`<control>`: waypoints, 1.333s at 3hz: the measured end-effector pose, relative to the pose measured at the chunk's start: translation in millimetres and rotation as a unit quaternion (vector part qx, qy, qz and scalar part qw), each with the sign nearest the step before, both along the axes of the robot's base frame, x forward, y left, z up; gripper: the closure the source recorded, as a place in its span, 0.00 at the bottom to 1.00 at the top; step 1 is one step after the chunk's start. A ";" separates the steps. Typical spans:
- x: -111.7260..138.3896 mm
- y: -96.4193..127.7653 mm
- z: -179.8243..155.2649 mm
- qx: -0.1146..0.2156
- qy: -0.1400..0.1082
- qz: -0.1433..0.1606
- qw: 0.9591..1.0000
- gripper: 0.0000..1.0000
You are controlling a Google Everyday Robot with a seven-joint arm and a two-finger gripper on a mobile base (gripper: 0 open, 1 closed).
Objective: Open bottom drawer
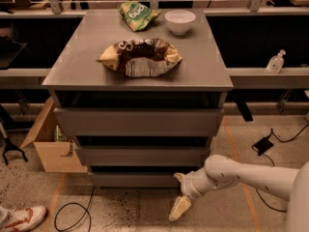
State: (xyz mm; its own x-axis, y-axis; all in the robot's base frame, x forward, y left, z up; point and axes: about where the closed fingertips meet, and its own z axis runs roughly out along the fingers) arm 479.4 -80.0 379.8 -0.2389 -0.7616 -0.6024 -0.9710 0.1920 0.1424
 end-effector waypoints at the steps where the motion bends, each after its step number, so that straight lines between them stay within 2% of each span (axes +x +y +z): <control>1: 0.0 0.1 0.0 0.000 0.000 0.000 1.000 0.00; 3: 20.7 -16.1 -53.3 -0.031 -0.006 -0.006 0.999 0.00; 4: 34.5 -22.4 -75.9 -0.049 -0.021 -0.010 0.999 0.00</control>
Offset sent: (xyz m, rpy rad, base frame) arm 0.0262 -0.0176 -0.0645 -0.1129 -0.0085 -0.0072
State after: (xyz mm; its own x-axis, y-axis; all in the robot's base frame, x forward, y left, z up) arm 513.9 -102.4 303.9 -0.2305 -0.8127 -0.5351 -0.9716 0.2223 0.0809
